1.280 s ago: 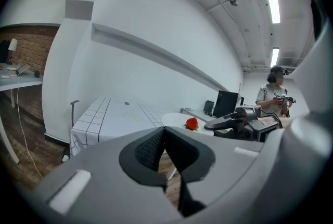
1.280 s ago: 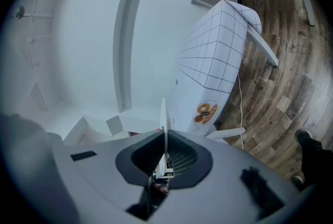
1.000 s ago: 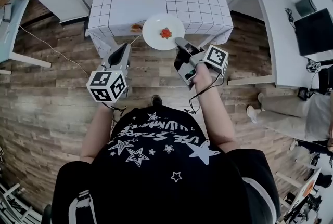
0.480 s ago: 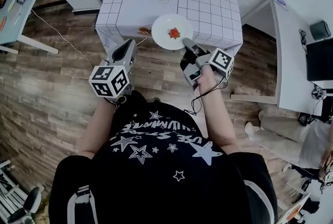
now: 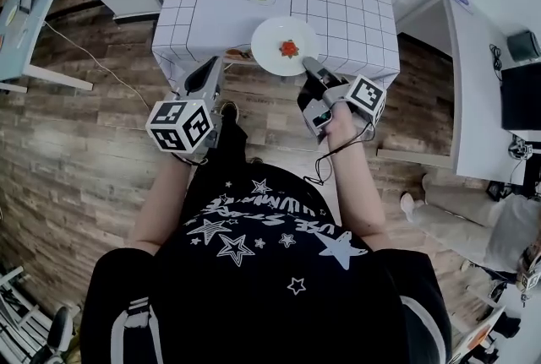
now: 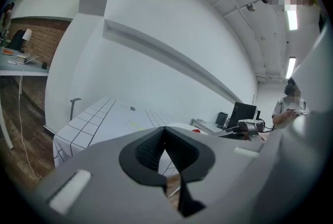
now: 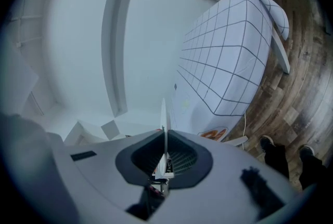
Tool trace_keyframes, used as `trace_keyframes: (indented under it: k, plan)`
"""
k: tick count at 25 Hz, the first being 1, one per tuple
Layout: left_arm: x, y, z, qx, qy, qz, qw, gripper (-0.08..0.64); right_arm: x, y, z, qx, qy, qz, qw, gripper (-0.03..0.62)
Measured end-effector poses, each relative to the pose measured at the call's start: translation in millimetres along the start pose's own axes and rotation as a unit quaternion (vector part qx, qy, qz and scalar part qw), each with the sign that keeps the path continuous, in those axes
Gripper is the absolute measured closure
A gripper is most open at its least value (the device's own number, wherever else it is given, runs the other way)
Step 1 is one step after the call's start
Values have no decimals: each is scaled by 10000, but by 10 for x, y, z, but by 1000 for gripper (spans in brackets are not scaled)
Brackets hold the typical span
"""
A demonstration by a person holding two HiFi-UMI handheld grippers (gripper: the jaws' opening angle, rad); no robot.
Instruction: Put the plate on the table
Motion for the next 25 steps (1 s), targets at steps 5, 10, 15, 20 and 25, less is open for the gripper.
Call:
trace_keyframes:
  k: [5, 10, 15, 20, 25]
  plan:
    - [-133, 205, 77, -142, 202, -180, 9995, 551, 28, 138, 17, 185, 133, -19, 9997, 569]
    - [-143, 186, 85, -139, 224, -183, 9995, 551, 36, 116, -12, 124, 73, -112, 9998, 569]
    - [-377, 492, 309, -186, 287, -203, 9992, 551, -27, 529, 224, 197, 34, -80, 9998, 569]
    - [-604, 733, 529, -222, 232, -221, 9992, 551, -83, 871, 344, 167, 21, -72, 9998, 569]
    - [-845, 870, 732, -116, 336, -305, 9989, 551, -91, 1132, 352, 214, -6, -103, 9997, 569]
Point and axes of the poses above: the fingertips, and each gripper's own axes: y forward along the fingers, x to its right, z out of its top, the point moved 10 cm from there along -y, backward along the fingers, and after that the axes turned 13 degrees about -y, right-handed, at the moved point
